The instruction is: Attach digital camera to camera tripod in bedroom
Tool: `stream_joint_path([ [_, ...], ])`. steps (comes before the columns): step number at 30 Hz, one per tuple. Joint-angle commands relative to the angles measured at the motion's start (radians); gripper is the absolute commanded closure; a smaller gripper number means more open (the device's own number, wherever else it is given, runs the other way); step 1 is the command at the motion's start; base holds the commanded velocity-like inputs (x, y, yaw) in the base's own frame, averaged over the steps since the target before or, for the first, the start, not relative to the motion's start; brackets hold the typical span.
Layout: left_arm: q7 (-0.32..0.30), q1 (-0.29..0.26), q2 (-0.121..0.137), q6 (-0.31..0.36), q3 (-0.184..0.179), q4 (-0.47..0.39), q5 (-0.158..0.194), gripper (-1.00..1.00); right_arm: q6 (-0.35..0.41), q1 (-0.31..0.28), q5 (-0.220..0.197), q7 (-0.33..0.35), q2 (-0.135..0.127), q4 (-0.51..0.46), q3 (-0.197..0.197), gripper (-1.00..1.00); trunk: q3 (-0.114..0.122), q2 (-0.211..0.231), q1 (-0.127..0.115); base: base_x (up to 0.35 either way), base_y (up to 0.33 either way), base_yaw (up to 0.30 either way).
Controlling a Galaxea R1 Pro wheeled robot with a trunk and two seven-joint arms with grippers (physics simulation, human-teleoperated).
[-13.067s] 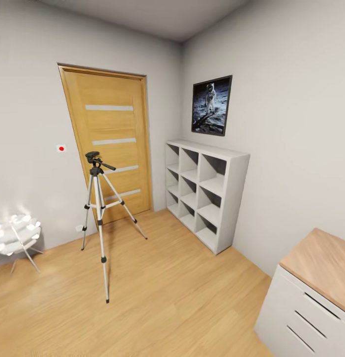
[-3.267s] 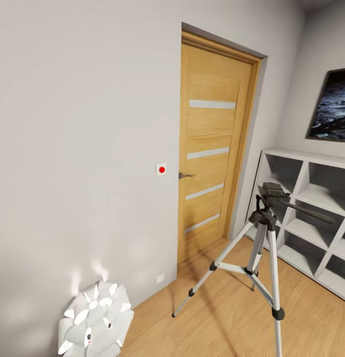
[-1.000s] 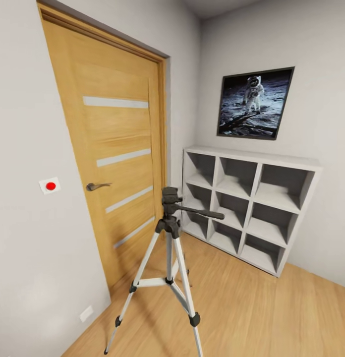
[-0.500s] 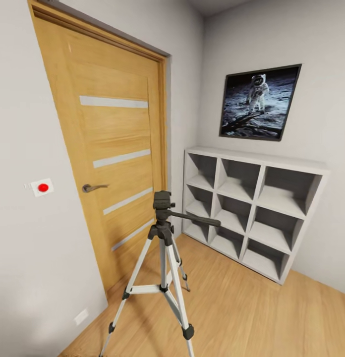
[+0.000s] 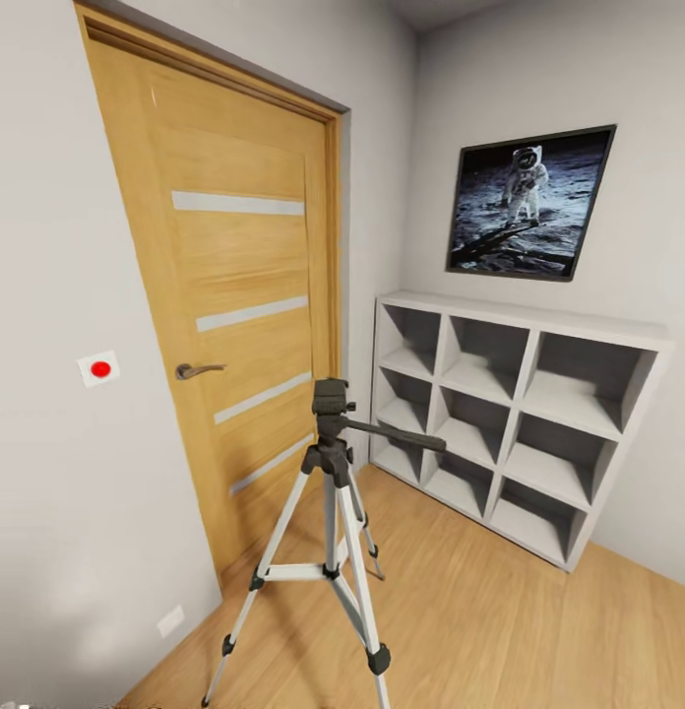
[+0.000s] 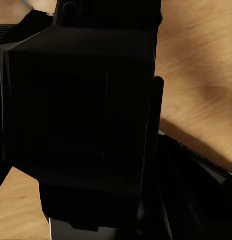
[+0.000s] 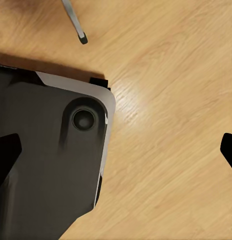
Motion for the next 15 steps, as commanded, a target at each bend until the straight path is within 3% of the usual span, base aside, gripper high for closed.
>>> stream_joint_path([
  [1,0.003,0.000,0.000,-0.002,-0.009,0.000,0.004,1.00,-0.006,-0.001,0.008,0.002,-0.001,0.003,-0.009,-1.00,0.000,-0.001,0.000,-0.116,-0.155,0.003],
  [8,0.003,0.000,-0.001,-0.002,-0.010,0.000,-0.001,1.00,-0.006,-0.001,0.008,0.002,-0.001,0.003,-0.009,-1.00,0.000,-0.001,0.000,-0.130,-0.153,0.001],
  [15,0.003,0.000,-0.001,-0.002,-0.009,0.000,-0.002,1.00,-0.007,-0.001,0.009,0.002,-0.002,0.003,-0.009,-1.00,0.000,-0.001,0.000,-0.025,-0.027,0.000],
])
